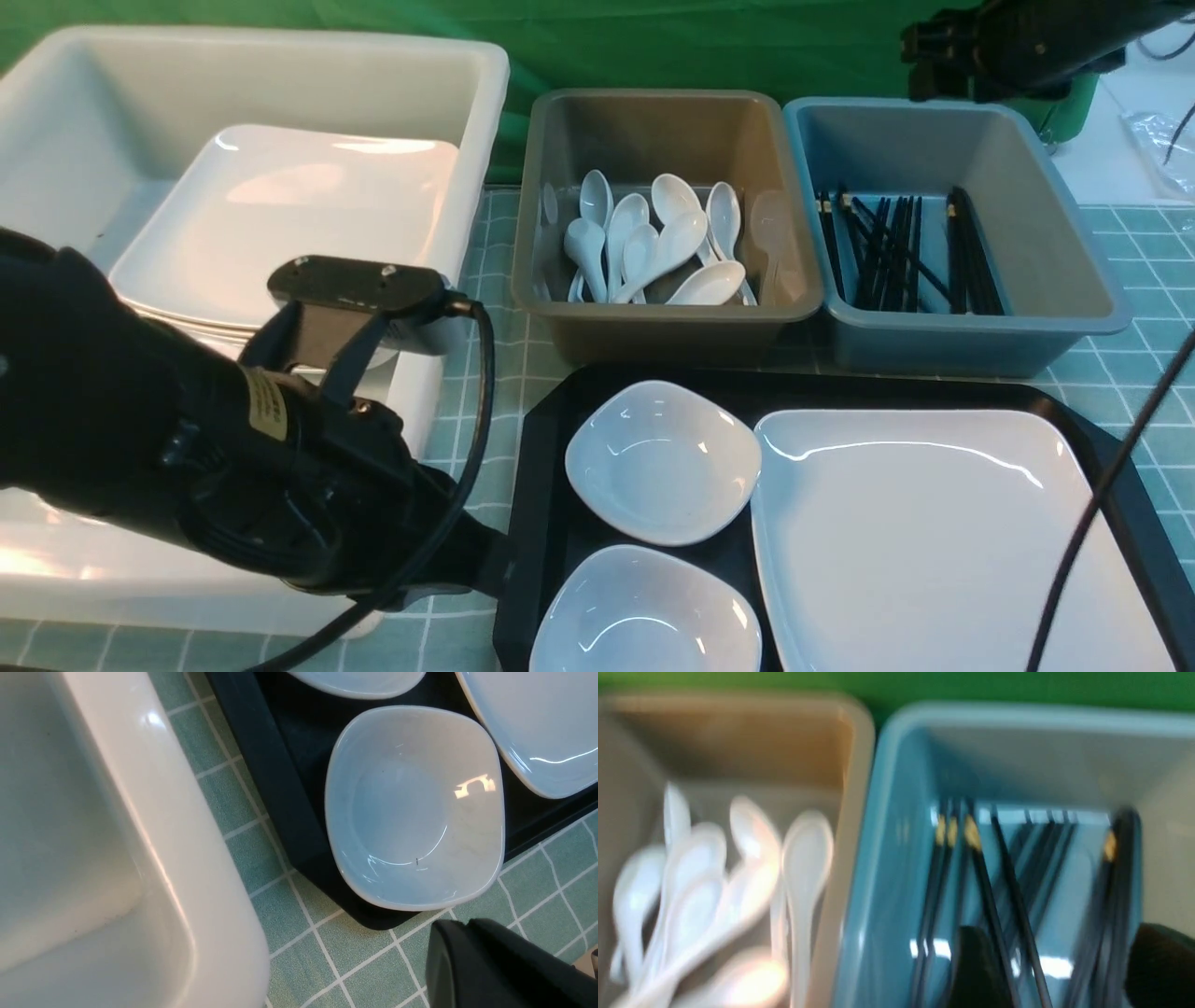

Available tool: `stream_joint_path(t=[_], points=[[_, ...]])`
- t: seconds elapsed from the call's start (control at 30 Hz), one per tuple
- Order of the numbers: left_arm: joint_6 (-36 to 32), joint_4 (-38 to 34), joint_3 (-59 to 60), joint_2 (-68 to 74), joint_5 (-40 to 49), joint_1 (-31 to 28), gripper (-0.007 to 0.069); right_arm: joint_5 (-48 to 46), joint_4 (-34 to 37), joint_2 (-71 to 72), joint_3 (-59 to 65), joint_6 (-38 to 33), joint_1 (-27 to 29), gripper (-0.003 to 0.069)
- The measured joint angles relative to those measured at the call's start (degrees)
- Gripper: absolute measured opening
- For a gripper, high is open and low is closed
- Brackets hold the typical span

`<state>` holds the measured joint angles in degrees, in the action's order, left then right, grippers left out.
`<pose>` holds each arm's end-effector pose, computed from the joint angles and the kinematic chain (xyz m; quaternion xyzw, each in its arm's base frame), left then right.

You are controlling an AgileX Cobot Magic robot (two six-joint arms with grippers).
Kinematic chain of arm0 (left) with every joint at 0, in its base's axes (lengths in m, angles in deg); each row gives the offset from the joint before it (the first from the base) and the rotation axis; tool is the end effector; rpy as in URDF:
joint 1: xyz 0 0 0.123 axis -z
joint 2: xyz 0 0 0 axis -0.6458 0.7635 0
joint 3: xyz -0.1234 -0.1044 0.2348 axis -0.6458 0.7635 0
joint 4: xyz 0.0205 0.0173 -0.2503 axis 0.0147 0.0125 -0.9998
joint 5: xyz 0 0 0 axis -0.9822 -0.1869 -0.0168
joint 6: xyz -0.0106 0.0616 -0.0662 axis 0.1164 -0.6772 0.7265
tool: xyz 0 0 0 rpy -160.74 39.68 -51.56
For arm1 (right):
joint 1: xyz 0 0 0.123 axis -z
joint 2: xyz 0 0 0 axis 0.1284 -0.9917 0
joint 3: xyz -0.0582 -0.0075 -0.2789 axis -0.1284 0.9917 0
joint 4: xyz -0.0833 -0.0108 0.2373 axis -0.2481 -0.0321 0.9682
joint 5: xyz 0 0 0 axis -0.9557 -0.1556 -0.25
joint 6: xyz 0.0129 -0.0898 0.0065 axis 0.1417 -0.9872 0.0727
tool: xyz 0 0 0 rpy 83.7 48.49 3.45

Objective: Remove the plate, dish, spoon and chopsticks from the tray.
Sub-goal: Use the left arm to grab a small plate from the dinner plate

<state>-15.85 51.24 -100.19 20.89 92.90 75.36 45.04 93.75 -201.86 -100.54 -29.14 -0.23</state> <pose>0.1814 -0.1415 0.3022 0.2219 0.9366 -0.1577 0.2206 0.4741 0.0692 0.3400 -0.0589 0.8958 0.0649 0.4356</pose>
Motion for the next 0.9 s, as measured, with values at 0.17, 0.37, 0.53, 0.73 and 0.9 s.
stream_joint_path(t=[0.17,0.37,0.53,0.73,0.9], points=[[0.0,0.2,-0.9,5.3,0.2,2.6,0.0008,-18.3,-0.9,8.3,0.3,-5.7,0.0,0.0099],[0.5,0.2,-5.2,17.1,1.9,4.3,0.0011,-23.6,-1.1,22.3,13.2,-8.5,0.0,0.0027],[0.1,3.2,-10.3,23.8,-2.2,4.4,0.0052,-18.7,-0.5,37.9,34.7,-8.8,0.0,0.0024],[-1.0,8.2,-12.2,29.2,-6.8,4.4,0.0202,-11.5,-0.2,52.1,52.5,-8.7,0.0,0.0023],[-1.1,9.3,-12.5,33.0,-12.4,4.4,0.0353,-10.6,-0.1,60.6,59.0,-8.6,0.0,0.0023]])
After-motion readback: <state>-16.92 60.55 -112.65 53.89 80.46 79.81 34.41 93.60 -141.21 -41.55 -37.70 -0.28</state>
